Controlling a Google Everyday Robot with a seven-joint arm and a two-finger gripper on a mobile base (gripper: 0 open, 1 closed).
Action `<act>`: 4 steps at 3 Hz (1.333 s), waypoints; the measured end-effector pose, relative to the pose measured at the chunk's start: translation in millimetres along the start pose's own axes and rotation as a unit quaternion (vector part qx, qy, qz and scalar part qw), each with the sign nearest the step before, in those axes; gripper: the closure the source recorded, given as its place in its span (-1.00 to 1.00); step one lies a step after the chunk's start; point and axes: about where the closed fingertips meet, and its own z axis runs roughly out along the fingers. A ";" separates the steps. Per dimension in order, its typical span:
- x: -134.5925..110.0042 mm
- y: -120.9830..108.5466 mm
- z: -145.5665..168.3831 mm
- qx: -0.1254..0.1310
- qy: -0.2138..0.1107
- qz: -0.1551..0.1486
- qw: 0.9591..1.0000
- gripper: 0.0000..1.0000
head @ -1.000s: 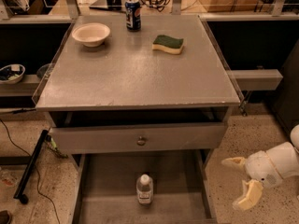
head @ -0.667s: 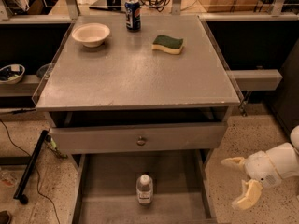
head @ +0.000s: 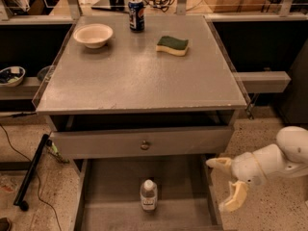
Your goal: Pick blue plastic bottle from middle drawer and place on counter
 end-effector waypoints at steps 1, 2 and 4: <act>-23.9 9.6 21.2 -0.023 -0.006 -0.029 0.999 -1.00; -22.9 10.9 27.5 -0.028 -0.010 -0.030 0.999 -1.00; -5.5 -2.2 87.3 -0.060 -0.039 -0.019 0.997 -1.00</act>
Offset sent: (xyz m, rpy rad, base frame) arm -0.0035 0.0285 0.0088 0.0301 -0.0201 0.0568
